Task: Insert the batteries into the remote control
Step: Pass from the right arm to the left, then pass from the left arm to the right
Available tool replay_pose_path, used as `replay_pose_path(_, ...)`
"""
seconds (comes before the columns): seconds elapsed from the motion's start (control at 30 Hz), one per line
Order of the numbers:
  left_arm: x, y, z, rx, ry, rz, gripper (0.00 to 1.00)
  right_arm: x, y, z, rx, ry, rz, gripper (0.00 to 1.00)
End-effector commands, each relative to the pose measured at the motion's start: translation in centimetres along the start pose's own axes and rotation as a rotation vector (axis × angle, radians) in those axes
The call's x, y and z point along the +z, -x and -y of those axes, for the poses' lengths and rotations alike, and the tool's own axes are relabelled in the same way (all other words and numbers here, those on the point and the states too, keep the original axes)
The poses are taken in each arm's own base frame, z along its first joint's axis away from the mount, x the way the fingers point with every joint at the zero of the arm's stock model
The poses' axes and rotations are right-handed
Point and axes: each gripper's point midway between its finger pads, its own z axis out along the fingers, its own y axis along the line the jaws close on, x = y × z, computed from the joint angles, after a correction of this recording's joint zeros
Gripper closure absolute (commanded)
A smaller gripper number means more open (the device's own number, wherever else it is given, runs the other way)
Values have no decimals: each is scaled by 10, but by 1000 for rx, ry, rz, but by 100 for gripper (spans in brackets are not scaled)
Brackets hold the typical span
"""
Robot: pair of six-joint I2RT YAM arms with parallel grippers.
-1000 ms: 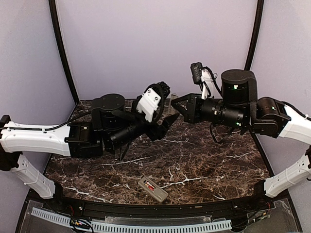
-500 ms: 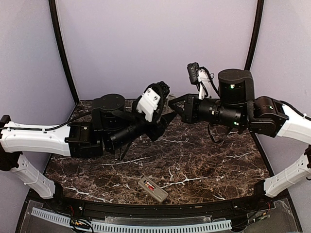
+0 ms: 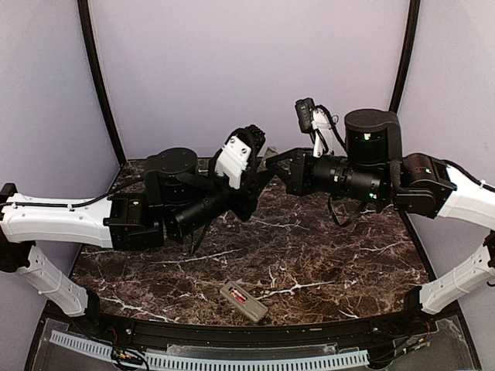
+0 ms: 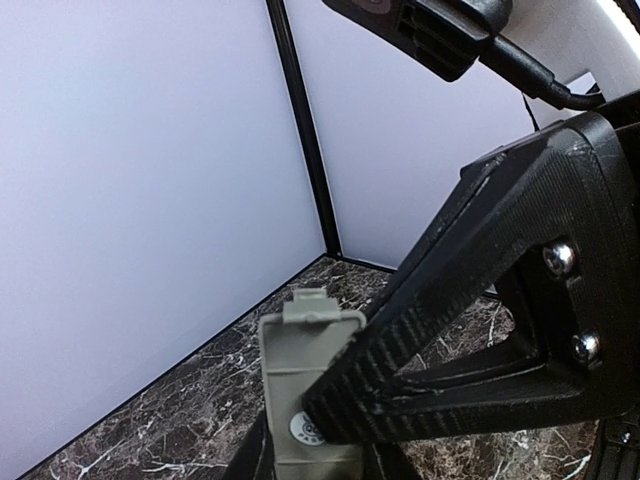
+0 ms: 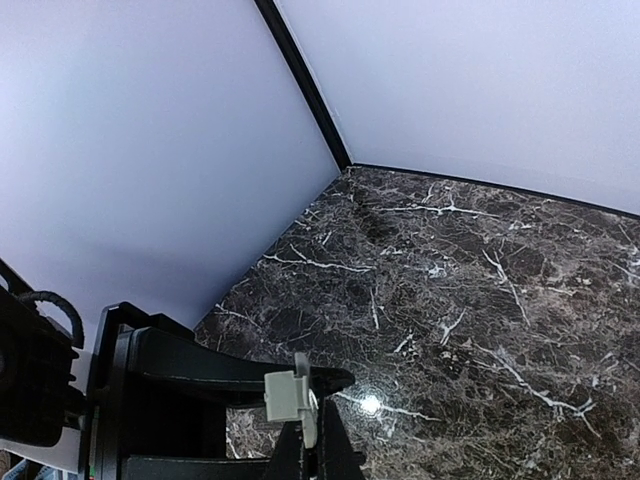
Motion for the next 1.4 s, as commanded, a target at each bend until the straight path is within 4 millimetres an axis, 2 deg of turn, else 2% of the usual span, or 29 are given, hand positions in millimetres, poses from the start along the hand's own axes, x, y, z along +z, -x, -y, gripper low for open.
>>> replay_pose_path(0.0, -7, 9, -4, -26, -10, 40, 84, -6, 9, -15, -6, 72, 33, 100)
replay_pose_path(0.17, -10, 12, -1, -30, -35, 56, 91, -8, 10, -16, -16, 85, 39, 100)
replay_pose_path(0.2, -11, 13, 0, -32, -39, 62, 93, -10, 10, -17, -21, 94, 44, 96)
replay_pose_path(0.33, -19, 19, 3, -43, -79, 103, 95, -21, 17, -27, -92, 169, 87, 68)
replay_pose_path(0.5, -37, 29, 17, -36, -200, 184, 96, -67, 28, -48, -322, 358, 210, 36)
replay_pose_path(0.57, -49, 37, 29, -27, -293, 236, 96, -90, 14, -62, -459, 499, 246, 25)
replay_pose_path(0.6, -56, 40, 33, -22, -328, 253, 96, -106, 14, -72, -537, 578, 299, 21)
replay_pose_path(0.67, -70, 47, 49, -7, -449, 301, 96, -122, 3, -81, -643, 669, 337, 16)
replay_pose_path(0.73, -87, 54, 68, 1, -588, 350, 96, -127, 0, -86, -699, 712, 334, 15)
replay_pose_path(0.8, -96, 59, 75, -11, -651, 381, 96, -124, -2, -93, -724, 740, 300, 14)
replay_pose_path(0.9, -104, 65, 79, -30, -697, 418, 96, -119, -1, -105, -732, 790, 284, 14)
replay_pose_path(1.03, -109, 66, 85, -35, -741, 427, 96, -107, 3, -119, -679, 838, 253, 17)
replay_pose_path(1.2, -110, 66, 86, -40, -752, 427, 97, -108, 6, -137, -635, 926, 239, 28)
replay_pose_path(1.37, -110, 66, 87, -38, -754, 430, 97, -104, 4, -137, -627, 917, 240, 54)
